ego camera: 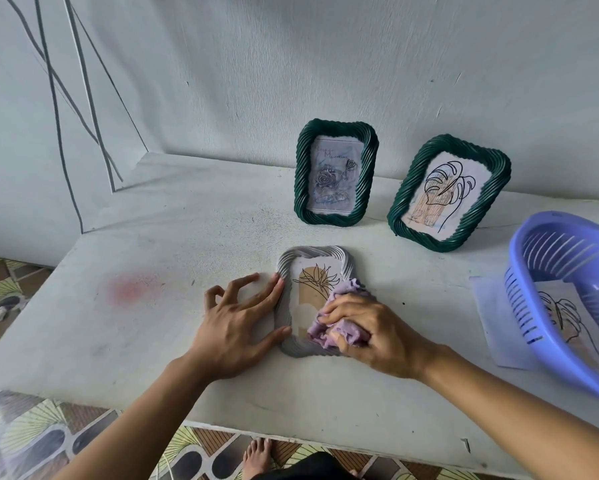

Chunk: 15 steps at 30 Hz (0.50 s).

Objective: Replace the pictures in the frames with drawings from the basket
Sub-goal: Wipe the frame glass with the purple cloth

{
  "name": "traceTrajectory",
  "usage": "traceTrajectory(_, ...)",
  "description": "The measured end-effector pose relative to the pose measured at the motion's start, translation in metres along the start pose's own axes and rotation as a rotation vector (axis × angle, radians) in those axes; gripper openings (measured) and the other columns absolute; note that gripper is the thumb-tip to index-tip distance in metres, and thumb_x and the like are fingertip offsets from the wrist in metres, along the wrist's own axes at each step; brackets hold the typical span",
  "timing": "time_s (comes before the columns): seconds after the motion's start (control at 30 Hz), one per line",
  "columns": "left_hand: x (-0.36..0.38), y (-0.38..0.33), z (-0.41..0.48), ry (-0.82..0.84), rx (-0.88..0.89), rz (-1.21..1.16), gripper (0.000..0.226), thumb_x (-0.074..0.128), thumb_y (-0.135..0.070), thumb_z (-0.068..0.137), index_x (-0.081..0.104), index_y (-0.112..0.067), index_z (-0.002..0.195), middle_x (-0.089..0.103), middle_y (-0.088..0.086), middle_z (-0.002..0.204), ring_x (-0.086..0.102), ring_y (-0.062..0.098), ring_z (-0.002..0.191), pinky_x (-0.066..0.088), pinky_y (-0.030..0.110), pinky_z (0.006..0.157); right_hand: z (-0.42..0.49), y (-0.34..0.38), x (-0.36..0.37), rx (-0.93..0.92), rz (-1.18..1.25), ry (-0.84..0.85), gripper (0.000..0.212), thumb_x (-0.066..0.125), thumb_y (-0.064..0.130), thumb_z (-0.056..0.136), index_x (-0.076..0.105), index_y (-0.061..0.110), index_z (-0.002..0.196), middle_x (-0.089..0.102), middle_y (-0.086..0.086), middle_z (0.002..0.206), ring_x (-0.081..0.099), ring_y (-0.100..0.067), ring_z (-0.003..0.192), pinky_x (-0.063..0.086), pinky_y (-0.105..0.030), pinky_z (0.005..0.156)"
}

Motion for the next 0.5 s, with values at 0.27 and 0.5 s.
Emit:
traceTrajectory(0.27,-0.002,-0.001,0.0,0.0,-0.003,-0.013,0.075,0.027,-0.077,0.093,0.017,-0.04,0.158,0.025,-0.027,0.159,0.02,0.014,0.149,0.022,0.049,0.106,0.009,-0.025,-0.017,-0.006,-0.192,-0.036,0.03,0.072,0.036,0.087,0.075,0.008,0.097,0.073,-0.002,0.103,0.065,-0.016,0.104,0.047,-0.041,0.104)
traceTrajectory(0.5,-0.001,0.0,0.0,0.013,-0.005,-0.005,0.075,0.026,-0.077,0.093,0.014,-0.041,0.158,0.023,-0.027,0.16,0.019,0.015,0.15,0.022,0.05,0.107,0.046,-0.048,-0.015,0.154,-0.459,-0.151,0.042,0.077,0.027,0.075,0.073,-0.005,0.103,0.072,-0.015,0.109,0.063,-0.028,0.109,0.055,-0.045,0.091)
Point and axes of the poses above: each hand's wrist, its own z-axis towards the middle knuckle, its own x-axis out of the palm, y = z × x, the point moved 8 cm from there along z, towards the middle knuckle
